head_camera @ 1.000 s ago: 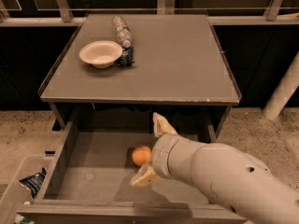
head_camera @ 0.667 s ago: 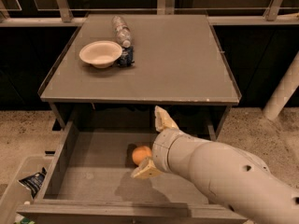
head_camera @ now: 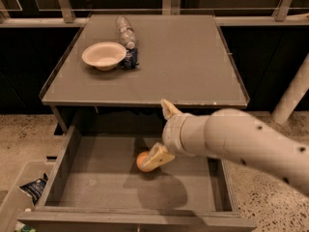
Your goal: Pick orange from top drawer and place on counter
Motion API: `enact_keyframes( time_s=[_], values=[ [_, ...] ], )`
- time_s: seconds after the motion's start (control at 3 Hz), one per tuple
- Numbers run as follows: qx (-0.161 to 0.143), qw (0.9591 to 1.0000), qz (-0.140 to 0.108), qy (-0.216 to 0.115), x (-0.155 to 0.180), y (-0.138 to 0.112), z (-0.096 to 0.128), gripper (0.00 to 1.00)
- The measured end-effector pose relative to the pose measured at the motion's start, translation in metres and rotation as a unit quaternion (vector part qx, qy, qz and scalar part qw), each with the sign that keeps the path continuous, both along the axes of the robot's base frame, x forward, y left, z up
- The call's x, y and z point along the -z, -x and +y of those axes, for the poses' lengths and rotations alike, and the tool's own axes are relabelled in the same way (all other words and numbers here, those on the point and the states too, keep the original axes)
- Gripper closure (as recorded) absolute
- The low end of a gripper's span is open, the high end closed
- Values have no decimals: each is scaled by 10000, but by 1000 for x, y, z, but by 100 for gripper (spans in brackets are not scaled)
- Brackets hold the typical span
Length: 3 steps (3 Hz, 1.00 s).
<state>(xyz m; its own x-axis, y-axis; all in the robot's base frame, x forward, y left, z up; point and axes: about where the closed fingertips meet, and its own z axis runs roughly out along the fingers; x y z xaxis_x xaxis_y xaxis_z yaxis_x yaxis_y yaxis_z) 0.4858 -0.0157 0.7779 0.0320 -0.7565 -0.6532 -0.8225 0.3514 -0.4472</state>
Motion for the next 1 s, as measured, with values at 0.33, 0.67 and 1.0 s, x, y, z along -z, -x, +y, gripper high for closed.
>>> enact_keyframes(
  time_s=[0.33,0.67,1.0],
  values=[
    [-122,9986,486,184,-4,-43,-9,0],
    [-83,9970,643,413,-12,-62,-17,0],
    [-84,9970,644,416,-12,-62,-17,0]
  ],
)
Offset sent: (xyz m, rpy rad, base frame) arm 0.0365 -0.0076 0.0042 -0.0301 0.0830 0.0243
